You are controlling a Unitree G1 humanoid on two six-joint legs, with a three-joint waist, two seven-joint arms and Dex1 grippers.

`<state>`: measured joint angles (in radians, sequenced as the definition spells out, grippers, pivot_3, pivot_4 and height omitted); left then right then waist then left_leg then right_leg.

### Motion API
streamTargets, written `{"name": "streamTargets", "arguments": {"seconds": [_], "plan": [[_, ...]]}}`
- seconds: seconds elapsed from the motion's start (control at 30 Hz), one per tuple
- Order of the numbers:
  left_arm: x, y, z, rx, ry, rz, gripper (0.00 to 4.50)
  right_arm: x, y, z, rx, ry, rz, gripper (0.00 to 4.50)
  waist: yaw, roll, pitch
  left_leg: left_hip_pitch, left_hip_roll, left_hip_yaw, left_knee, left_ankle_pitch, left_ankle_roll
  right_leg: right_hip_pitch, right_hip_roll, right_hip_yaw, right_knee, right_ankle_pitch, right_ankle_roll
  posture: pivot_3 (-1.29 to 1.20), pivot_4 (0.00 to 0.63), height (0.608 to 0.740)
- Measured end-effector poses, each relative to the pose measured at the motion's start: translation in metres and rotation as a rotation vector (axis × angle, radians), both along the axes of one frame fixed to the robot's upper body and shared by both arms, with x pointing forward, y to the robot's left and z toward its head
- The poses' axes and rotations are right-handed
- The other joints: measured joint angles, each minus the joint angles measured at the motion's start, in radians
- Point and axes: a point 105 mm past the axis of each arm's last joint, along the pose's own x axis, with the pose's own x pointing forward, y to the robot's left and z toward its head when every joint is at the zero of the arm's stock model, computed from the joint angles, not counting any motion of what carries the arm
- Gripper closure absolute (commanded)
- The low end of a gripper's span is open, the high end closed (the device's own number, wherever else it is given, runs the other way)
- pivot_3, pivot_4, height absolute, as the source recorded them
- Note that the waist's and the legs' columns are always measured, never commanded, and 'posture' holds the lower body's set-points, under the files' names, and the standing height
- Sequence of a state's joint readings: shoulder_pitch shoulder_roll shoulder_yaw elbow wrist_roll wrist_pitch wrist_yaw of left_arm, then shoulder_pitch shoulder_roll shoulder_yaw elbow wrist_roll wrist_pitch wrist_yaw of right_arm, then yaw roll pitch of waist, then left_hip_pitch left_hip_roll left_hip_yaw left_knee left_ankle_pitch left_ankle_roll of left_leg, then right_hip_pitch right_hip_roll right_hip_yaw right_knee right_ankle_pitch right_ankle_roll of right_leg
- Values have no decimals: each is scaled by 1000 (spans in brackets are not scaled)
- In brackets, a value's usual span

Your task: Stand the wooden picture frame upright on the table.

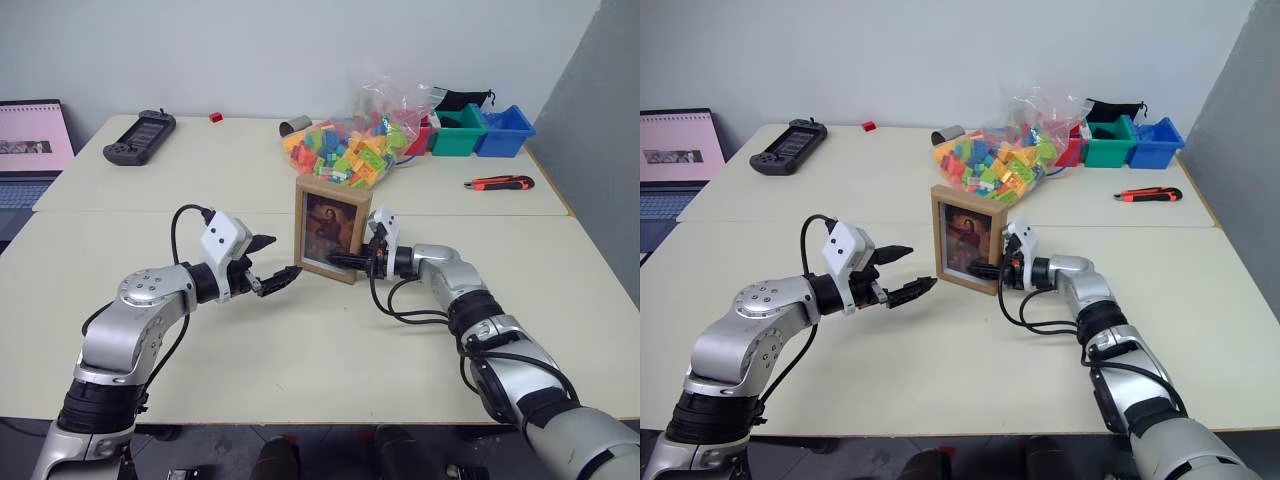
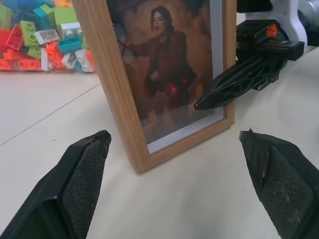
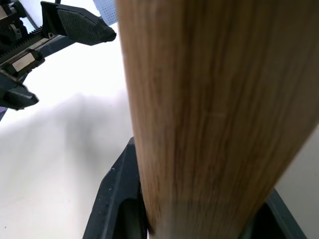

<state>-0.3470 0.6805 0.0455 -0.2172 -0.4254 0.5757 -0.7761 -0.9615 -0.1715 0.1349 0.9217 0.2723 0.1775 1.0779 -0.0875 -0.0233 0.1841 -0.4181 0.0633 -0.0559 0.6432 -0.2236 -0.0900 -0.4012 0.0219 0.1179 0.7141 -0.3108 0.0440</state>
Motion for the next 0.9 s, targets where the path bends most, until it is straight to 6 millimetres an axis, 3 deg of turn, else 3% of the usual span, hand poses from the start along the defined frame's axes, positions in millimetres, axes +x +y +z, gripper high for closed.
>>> {"name": "streamTargets", "arguments": {"seconds": [0.03,0.17,0.3,0.4,0.67,0.77,0.83,0.9], "plan": [[0,0,0,1,-1,0,0,0,-1,0,2,7,-3,2483,0,0,0,0,0,0,0,0,0,0,0,0,0,0,0,0,150,740],[0,0,1,4,-10,-1,0,2,-5,-4,-2,25,-19,1703,0,0,0,0,0,0,0,0,0,0,0,0,0,0,0,0,150,740],[1,1,1,7,-13,0,0,2,-7,-4,4,24,-21,557,0,0,0,0,0,0,0,0,0,0,0,0,0,0,0,0,150,740],[2,3,-2,8,-4,7,0,1,-9,-5,2,24,-21,113,0,0,0,0,0,0,0,0,0,0,0,0,0,0,0,0,150,740],[5,2,-4,17,-3,-6,0,-10,-43,-12,-51,4,-35,48,5,0,0,0,0,0,0,0,0,1,0,0,-1,0,0,0,150,740],[10,5,-3,23,1,10,0,-21,-72,-14,-115,-39,-57,48,9,0,0,-1,-1,-1,0,0,0,1,0,0,-1,0,0,0,150,740],[16,17,-2,44,13,43,0,-42,-114,-15,-228,-80,-88,48,17,1,0,-2,-1,-1,0,0,0,1,0,0,-2,-1,1,0,150,740],[19,32,-3,52,32,85,0,-51,-135,-10,-275,-89,-129,48,16,1,1,-2,-1,0,0,0,0,1,0,0,-3,-1,1,0,150,740]]}}
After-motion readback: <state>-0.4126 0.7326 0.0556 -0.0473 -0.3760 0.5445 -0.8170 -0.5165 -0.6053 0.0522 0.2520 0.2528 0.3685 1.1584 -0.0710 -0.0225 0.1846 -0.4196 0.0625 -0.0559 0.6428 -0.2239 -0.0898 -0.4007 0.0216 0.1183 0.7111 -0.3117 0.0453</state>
